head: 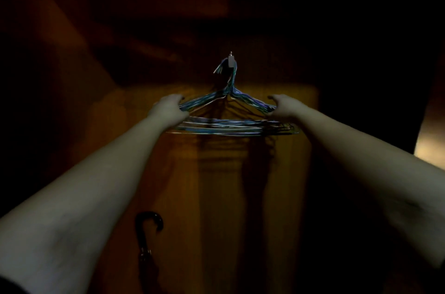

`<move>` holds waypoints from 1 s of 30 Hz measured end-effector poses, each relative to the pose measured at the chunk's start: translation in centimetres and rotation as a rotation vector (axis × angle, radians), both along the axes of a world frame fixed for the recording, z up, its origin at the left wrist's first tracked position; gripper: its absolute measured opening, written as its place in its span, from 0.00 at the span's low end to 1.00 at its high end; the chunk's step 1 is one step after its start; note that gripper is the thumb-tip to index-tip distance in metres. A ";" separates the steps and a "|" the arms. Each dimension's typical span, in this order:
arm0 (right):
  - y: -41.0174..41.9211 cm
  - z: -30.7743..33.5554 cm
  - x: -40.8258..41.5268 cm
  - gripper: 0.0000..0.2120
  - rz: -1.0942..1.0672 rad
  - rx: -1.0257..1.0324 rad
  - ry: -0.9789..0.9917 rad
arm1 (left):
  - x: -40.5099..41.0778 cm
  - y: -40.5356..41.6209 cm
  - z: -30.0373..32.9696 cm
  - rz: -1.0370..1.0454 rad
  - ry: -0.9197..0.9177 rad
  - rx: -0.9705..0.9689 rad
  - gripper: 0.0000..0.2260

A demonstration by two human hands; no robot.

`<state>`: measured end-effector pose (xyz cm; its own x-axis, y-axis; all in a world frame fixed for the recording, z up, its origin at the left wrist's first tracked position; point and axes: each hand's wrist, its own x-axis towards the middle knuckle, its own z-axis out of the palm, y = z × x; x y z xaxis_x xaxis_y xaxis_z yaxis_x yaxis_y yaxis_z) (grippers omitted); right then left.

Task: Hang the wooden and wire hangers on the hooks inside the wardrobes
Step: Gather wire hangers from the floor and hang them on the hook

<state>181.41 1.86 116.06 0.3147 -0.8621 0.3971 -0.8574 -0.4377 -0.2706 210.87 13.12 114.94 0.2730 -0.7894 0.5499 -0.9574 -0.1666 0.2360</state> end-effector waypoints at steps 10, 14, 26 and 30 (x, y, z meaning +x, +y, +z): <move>12.6 -5.7 -3.4 0.26 0.012 0.043 0.015 | -4.2 10.6 -6.0 -0.143 0.053 0.203 0.20; 19.2 -10.6 -4.9 0.27 0.013 0.215 0.071 | -6.7 15.8 -10.8 -0.251 0.117 0.353 0.19; 35.6 -26.8 -16.2 0.30 -0.028 0.409 0.102 | -20.5 25.8 -25.0 -0.470 0.127 0.434 0.19; 38.6 -31.6 -23.3 0.29 -0.077 0.477 0.080 | -27.3 26.7 -29.0 -0.554 0.175 0.461 0.18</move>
<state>158.10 40.50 84.46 0.2560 -0.9641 -0.0704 -0.9089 -0.2152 -0.3572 183.60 39.85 85.97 -0.1791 -0.9772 0.1144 -0.8848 0.2108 0.4156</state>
